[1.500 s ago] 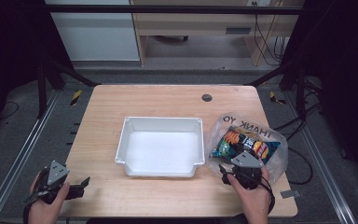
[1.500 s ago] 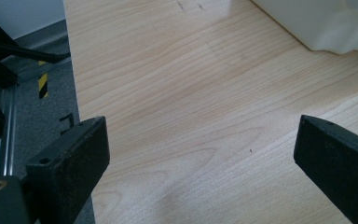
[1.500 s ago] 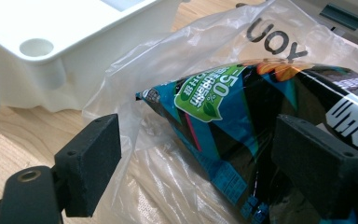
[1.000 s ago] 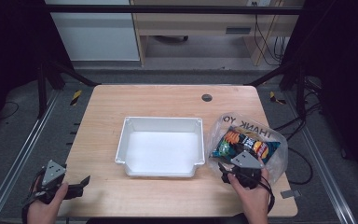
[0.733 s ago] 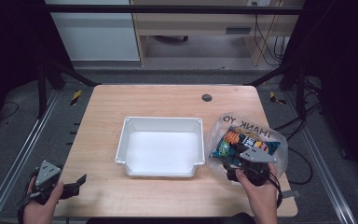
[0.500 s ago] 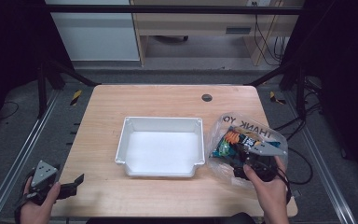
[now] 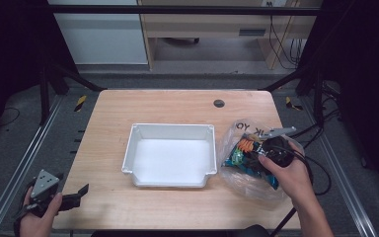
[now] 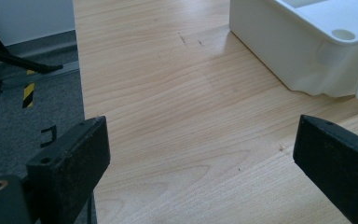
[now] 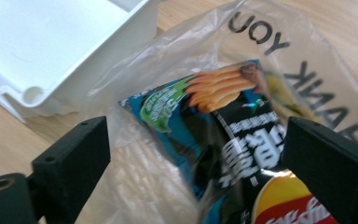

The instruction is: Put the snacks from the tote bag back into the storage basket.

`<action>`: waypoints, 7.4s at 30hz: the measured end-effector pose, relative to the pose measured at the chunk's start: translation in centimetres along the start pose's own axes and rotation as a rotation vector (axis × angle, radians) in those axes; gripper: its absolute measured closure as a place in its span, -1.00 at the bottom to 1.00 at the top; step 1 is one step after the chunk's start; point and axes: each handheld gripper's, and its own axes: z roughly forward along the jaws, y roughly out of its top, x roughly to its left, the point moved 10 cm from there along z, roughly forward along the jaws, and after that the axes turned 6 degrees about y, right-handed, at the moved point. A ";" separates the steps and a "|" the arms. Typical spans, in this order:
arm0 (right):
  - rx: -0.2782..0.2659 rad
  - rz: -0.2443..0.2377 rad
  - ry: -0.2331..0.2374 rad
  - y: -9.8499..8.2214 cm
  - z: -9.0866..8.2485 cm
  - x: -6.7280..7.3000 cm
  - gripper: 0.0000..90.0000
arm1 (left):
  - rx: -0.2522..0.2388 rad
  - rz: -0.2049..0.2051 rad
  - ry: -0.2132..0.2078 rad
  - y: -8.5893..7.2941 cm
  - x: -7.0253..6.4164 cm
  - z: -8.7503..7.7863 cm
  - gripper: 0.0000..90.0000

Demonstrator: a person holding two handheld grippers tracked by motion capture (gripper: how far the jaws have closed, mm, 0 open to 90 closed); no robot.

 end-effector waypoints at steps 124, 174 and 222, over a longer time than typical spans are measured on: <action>0.099 -0.256 0.097 -2.2 0.5 -3.3 -0.05 | 0.075 0.098 0.045 -1.4 -0.4 1.1 -0.93; -0.048 -0.322 0.087 5.2 -1.2 0.0 -0.03 | 0.075 0.073 0.014 -1.7 -1.1 1.6 -0.93; -0.107 -0.397 0.074 13.0 3.8 5.4 -0.02 | 0.046 0.104 0.020 -0.9 -0.7 2.0 -0.92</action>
